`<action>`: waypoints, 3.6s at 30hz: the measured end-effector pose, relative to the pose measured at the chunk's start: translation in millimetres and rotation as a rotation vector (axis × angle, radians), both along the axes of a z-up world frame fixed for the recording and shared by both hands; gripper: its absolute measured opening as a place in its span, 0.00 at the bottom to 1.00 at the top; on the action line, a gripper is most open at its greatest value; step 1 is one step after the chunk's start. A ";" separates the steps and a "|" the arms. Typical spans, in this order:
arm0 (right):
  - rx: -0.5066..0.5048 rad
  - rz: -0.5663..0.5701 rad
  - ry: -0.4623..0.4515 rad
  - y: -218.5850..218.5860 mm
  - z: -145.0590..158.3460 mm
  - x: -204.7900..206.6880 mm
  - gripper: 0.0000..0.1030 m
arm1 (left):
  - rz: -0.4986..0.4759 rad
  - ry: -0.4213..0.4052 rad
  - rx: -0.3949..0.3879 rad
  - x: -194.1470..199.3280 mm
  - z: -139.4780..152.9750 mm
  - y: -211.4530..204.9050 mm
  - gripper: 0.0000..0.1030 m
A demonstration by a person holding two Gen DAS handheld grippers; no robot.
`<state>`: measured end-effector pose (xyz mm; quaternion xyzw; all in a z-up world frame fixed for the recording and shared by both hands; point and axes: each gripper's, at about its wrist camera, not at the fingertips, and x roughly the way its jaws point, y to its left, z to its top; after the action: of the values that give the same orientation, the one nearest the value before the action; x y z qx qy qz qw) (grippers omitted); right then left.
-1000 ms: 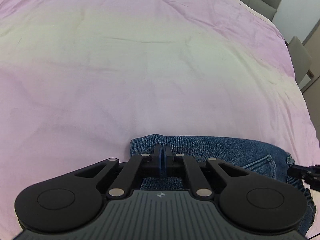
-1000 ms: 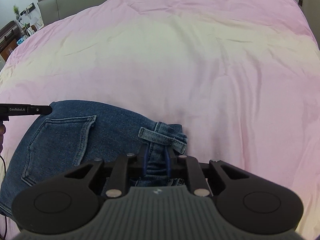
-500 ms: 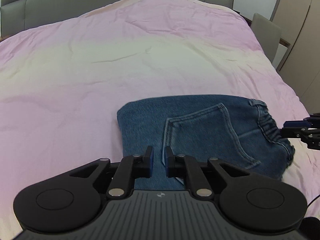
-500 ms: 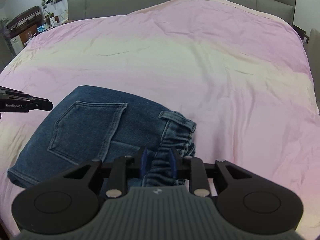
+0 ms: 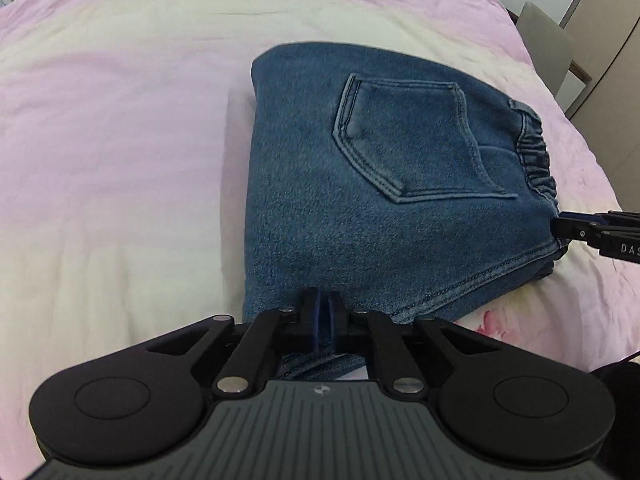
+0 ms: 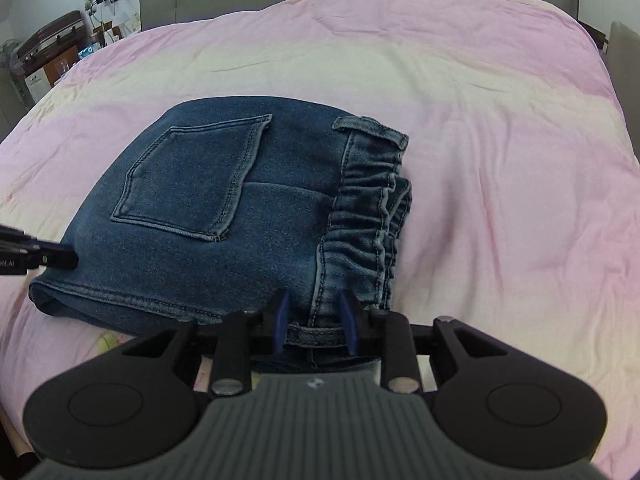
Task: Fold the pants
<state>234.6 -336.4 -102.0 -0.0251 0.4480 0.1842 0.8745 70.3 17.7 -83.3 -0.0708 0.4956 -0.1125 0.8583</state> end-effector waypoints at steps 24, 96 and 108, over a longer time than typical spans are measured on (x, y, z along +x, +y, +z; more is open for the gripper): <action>0.337 -0.375 0.082 -57.8 15.6 -37.2 0.71 | 0.040 -0.197 -0.037 -20.9 54.2 -1.7 0.74; 0.485 -0.247 0.153 51.4 75.3 -31.4 0.50 | 0.309 -0.064 -0.375 19.5 74.3 108.7 0.26; 0.573 -0.127 0.122 156.2 94.3 5.2 0.49 | 0.352 -0.188 -0.244 27.7 115.8 189.8 0.26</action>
<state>239.8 -180.2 -7.7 0.2621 0.4303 0.2491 0.8271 98.0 207.5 32.5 -0.2483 0.3764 -0.0263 0.8922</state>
